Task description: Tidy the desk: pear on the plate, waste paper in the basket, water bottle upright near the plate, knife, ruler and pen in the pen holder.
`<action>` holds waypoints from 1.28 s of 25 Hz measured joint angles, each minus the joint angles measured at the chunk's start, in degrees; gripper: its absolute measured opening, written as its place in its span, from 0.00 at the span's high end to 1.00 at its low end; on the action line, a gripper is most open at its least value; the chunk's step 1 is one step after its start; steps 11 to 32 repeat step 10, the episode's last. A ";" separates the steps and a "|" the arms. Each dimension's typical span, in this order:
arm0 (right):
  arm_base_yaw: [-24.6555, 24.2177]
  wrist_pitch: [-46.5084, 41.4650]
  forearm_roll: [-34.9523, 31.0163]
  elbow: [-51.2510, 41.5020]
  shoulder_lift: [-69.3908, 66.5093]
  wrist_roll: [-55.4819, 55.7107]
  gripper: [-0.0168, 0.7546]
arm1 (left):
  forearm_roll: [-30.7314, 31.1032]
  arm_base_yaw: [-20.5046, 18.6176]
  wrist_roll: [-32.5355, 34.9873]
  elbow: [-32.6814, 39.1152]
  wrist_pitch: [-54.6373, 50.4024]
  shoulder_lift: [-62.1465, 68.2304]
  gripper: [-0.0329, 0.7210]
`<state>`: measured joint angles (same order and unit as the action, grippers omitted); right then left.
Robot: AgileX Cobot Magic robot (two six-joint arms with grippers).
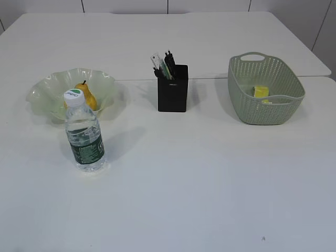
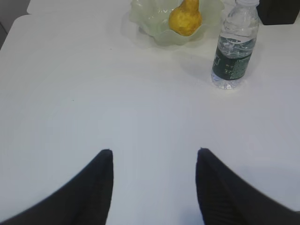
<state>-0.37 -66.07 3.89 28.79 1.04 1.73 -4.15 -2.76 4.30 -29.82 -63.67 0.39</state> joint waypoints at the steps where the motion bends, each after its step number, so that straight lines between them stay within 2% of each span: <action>1: 0.00 0.00 -0.03 0.00 0.00 0.00 0.53 | 0.00 0.00 0.00 0.00 0.00 0.00 0.43; 32: 0.00 0.00 -0.16 0.00 0.00 0.26 0.53 | 0.00 0.00 0.12 0.00 0.00 0.00 0.43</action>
